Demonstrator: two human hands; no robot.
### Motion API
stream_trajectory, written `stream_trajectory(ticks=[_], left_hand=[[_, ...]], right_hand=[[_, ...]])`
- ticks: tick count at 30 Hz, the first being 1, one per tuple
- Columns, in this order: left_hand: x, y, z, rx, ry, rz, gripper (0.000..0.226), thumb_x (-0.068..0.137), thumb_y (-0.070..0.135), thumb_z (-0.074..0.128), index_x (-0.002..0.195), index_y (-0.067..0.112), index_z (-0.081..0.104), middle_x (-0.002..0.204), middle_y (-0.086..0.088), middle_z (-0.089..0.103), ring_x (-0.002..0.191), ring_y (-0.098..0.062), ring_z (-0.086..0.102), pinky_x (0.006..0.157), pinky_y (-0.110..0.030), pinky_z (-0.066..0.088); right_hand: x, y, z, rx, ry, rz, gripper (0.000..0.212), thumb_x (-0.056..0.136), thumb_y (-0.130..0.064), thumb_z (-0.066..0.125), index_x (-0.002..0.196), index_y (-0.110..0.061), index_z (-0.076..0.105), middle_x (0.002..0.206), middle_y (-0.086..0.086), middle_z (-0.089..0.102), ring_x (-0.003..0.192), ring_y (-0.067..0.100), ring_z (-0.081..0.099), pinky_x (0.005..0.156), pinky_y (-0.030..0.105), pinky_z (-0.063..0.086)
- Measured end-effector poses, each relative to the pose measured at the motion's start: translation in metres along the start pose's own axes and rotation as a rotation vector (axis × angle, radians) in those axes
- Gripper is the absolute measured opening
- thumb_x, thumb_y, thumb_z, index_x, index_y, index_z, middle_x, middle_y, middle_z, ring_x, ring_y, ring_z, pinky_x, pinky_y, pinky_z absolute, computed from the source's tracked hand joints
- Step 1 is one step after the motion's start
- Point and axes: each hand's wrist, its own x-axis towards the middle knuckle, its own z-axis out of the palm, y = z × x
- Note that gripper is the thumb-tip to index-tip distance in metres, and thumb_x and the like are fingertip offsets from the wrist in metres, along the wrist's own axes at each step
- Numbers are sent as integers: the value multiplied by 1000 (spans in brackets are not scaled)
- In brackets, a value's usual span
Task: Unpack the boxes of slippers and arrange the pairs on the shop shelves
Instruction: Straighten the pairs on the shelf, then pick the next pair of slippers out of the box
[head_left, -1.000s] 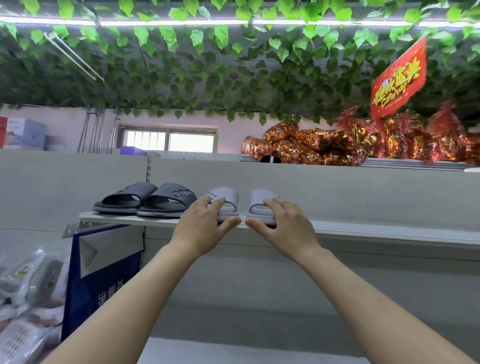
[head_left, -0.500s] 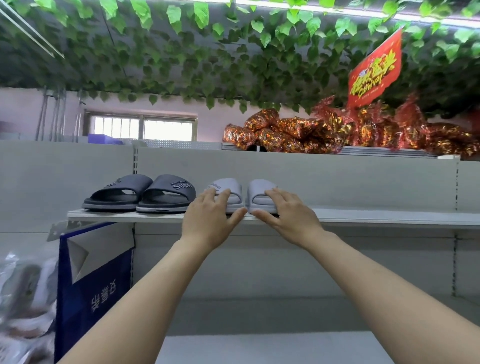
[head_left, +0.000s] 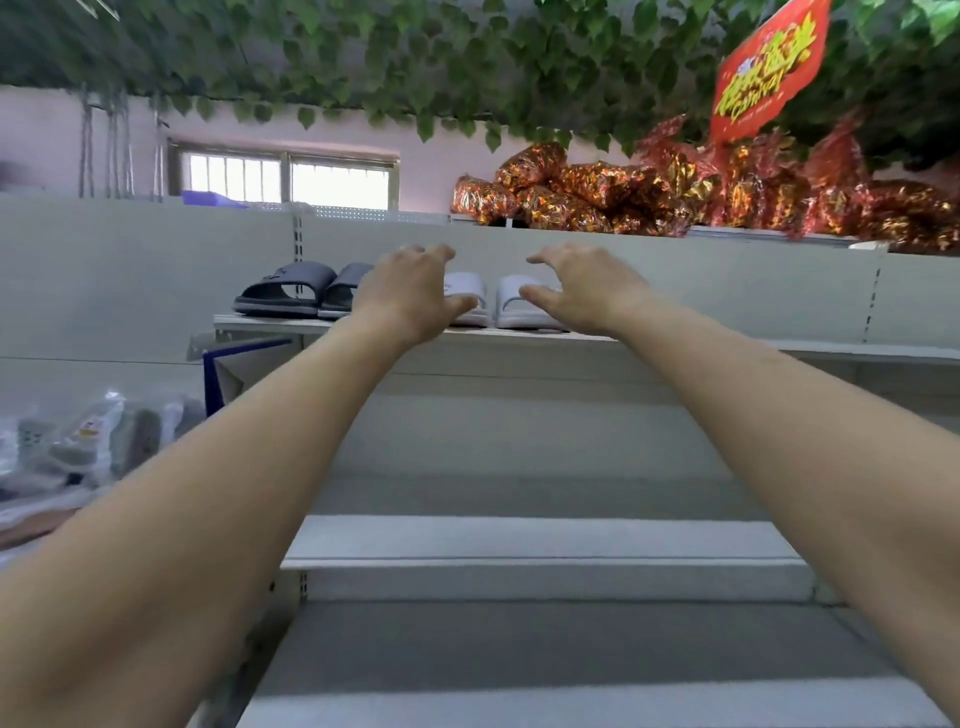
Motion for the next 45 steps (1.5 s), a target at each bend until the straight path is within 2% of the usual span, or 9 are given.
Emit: stream_trajectory(ticks=[9, 14, 18, 26, 31, 37, 41, 45], left_hand=[[-79, 49, -38, -16, 13, -31, 67, 91, 52, 63, 146, 19, 45, 140, -11, 55, 128, -29, 51, 103, -47, 45], [-132, 74, -35, -28, -36, -51, 63, 91, 51, 64, 145, 22, 46, 144, -10, 52, 132, -29, 48, 105, -43, 42], [-172, 76, -15, -34, -103, -106, 67, 90, 54, 63, 146, 21, 45, 142, -10, 53, 130, -29, 49, 104, -44, 43], [-278, 53, 58, -89, -300, -234, 62, 92, 48, 64, 142, 15, 49, 140, -11, 55, 130, -29, 49, 105, -40, 39], [-363, 23, 132, -157, -485, -337, 62, 90, 48, 65, 140, 14, 52, 138, -10, 58, 128, -29, 52, 104, -41, 43], [-473, -13, 217, -295, -734, -556, 58, 89, 45, 69, 138, 16, 55, 135, -11, 61, 125, -30, 55, 100, -38, 44], [-552, -27, 271, -361, -875, -686, 64, 87, 50, 70, 136, 13, 55, 132, -11, 64, 122, -31, 59, 96, -39, 46], [-617, -27, 314, -442, -1022, -869, 74, 88, 49, 69, 146, 8, 45, 140, -14, 57, 126, -32, 55, 97, -38, 43]], right_hand=[[-82, -10, -43, 83, 38, -73, 58, 99, -49, 53, 150, -24, 42, 152, 5, 47, 136, 27, 46, 108, 45, 43], [-136, -13, -39, 98, -23, -96, 56, 99, -49, 52, 149, -25, 41, 149, 7, 49, 132, 30, 50, 104, 46, 46], [-172, -12, -15, 144, -112, -96, 58, 99, -51, 51, 150, -27, 39, 152, 4, 46, 138, 26, 44, 106, 46, 45], [-257, -31, 89, 247, -344, -58, 57, 99, -49, 54, 148, -22, 43, 149, 10, 48, 136, 31, 45, 108, 43, 42], [-338, -50, 187, 332, -616, 0, 59, 98, -51, 54, 148, -21, 44, 149, 10, 48, 135, 32, 46, 106, 43, 43], [-439, -75, 294, 437, -972, 147, 58, 99, -46, 56, 148, -19, 45, 152, 8, 46, 138, 28, 45, 109, 40, 41], [-492, -84, 353, 453, -1152, 251, 57, 99, -44, 56, 149, -18, 45, 150, 10, 49, 133, 29, 49, 101, 35, 42], [-525, -90, 399, 500, -1240, 385, 57, 99, -39, 59, 148, -12, 47, 150, 11, 50, 136, 28, 47, 103, 32, 40]])
